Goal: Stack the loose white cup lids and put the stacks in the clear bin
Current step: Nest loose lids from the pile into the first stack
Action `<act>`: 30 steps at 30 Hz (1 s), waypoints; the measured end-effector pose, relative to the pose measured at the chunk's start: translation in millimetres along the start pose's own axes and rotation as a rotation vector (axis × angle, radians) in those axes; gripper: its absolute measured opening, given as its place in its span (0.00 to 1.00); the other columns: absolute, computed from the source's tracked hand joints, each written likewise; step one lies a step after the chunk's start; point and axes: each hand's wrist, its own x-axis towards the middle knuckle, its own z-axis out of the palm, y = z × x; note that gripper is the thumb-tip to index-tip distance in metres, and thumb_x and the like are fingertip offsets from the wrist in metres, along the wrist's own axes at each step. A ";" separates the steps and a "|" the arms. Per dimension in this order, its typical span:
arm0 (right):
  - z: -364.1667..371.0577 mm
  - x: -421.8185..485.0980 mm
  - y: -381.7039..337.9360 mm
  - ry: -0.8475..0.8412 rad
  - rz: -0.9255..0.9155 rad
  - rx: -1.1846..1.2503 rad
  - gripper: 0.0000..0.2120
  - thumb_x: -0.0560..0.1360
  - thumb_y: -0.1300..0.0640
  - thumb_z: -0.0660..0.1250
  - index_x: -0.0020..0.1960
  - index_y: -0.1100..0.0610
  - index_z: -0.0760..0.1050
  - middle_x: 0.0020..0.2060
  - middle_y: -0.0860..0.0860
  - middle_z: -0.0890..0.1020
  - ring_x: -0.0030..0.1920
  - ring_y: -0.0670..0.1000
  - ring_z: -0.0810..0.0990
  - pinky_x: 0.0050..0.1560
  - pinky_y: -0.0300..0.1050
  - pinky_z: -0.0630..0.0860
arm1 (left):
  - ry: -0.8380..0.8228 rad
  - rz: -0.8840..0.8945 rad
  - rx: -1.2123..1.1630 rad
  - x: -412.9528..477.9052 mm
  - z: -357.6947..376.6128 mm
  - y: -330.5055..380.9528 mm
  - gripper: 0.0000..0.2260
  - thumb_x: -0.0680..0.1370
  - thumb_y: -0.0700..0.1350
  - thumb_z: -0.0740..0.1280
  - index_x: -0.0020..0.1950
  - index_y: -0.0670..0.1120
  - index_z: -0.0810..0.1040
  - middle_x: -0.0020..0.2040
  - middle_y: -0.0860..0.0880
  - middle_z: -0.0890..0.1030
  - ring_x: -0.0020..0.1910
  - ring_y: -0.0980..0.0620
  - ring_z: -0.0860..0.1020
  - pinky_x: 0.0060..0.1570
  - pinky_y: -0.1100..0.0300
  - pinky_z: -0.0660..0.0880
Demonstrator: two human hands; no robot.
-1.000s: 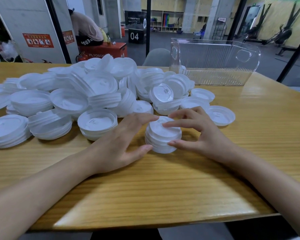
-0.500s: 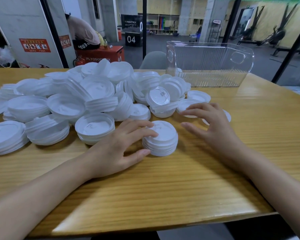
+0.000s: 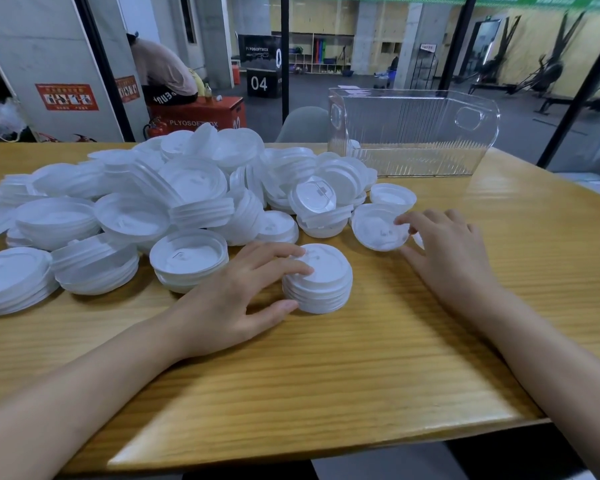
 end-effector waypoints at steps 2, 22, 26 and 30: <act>3.1 0.5 1.2 -0.031 -0.037 0.003 0.17 0.77 0.55 0.69 0.65 0.48 0.77 0.58 0.51 0.78 0.60 0.58 0.70 0.56 0.54 0.64 | 0.001 0.001 0.001 0.2 0.3 0.0 0.16 0.79 0.53 0.64 0.67 0.53 0.73 0.69 0.56 0.70 0.70 0.54 0.68 0.68 0.66 0.62; 8.7 -0.6 -4.6 -0.039 0.134 0.589 0.12 0.80 0.59 0.64 0.63 0.56 0.74 0.46 0.55 0.78 0.37 0.44 0.73 0.39 0.33 0.66 | 0.001 -0.009 0.001 0.4 0.4 -0.5 0.16 0.79 0.53 0.64 0.67 0.53 0.73 0.69 0.57 0.70 0.69 0.54 0.69 0.67 0.63 0.65; 8.1 -2.4 -8.6 -0.143 -0.010 0.419 0.19 0.79 0.49 0.64 0.68 0.50 0.72 0.64 0.50 0.73 0.62 0.52 0.66 0.60 0.39 0.59 | 0.004 -0.008 0.000 0.3 0.2 -0.6 0.16 0.79 0.53 0.64 0.66 0.52 0.74 0.69 0.56 0.70 0.69 0.54 0.69 0.67 0.62 0.65; 4.6 -6.8 -10.6 -0.254 -0.065 0.290 0.25 0.71 0.36 0.65 0.66 0.41 0.73 0.64 0.42 0.73 0.62 0.50 0.62 0.65 0.49 0.63 | 0.003 -0.007 -0.005 0.3 0.3 -0.3 0.17 0.79 0.52 0.64 0.67 0.51 0.74 0.69 0.55 0.71 0.70 0.54 0.69 0.67 0.61 0.66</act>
